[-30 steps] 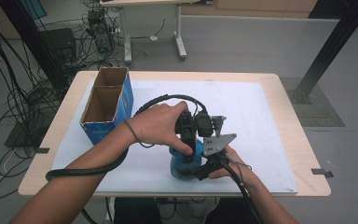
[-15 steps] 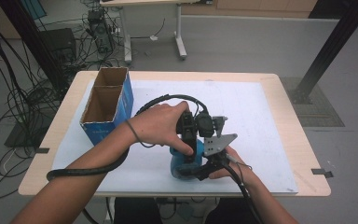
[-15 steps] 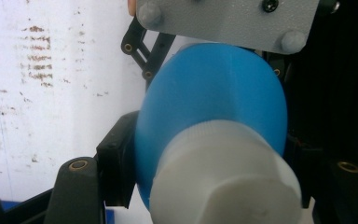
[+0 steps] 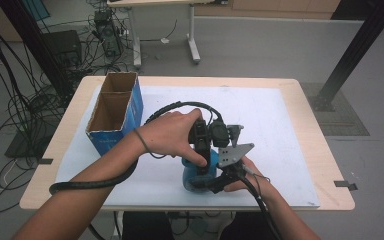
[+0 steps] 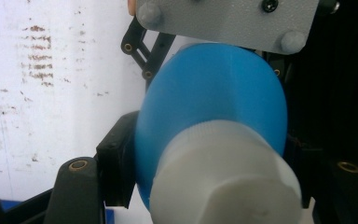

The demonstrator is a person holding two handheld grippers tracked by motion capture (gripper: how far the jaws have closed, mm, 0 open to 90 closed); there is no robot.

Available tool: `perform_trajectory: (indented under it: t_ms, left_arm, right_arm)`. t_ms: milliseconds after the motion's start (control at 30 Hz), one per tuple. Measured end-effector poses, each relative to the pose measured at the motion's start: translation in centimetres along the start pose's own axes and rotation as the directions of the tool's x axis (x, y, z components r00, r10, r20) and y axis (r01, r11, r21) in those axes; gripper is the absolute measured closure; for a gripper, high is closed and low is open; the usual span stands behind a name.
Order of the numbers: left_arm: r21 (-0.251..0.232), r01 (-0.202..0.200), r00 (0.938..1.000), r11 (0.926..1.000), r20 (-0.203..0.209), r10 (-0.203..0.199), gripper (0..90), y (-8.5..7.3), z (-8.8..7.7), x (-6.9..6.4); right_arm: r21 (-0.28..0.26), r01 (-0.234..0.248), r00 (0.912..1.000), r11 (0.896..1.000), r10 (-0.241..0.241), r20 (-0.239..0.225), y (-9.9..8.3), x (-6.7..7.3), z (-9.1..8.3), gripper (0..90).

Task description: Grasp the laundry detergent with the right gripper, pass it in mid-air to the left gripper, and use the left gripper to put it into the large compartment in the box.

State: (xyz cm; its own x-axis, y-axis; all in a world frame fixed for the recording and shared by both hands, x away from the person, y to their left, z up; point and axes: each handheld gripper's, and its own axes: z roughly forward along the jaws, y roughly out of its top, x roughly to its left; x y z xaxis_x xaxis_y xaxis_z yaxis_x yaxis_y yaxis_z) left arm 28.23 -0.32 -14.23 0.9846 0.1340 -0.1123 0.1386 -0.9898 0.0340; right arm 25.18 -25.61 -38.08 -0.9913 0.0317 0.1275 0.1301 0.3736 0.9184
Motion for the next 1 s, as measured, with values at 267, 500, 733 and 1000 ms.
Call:
perform_trajectory:
  t_ms: [267, 500, 733, 1000]
  left_arm:
    - [-0.003, 0.0, 1.0, 1.0, -0.001, 0.0, 35.7, -0.01, 0.0, 0.04]
    - [-0.007, 0.004, 1.0, 1.0, -0.006, -0.004, 35.6, -0.06, -0.04, 0.02]
    - [-0.004, 0.007, 1.0, 1.0, -0.005, -0.007, 35.5, -0.01, -0.11, 0.04]
    - [-0.004, 0.01, 0.9999, 0.9999, -0.006, -0.01, 35.6, -0.03, -0.06, -0.02]
  right_arm:
    - [-0.003, -0.001, 1.0, 1.0, 0.001, 0.001, -0.07, -0.08, -0.05, 42.2]
    - [-0.005, -0.001, 1.0, 1.0, 0.001, 0.002, -0.1, -0.13, -0.1, 42.2]
    - [-0.006, -0.003, 1.0, 1.0, 0.003, 0.001, -0.1, -0.16, -0.08, 42.2]
    - [-0.007, -0.003, 1.0, 1.0, 0.003, 0.002, -0.09, -0.11, -0.04, 42.2]
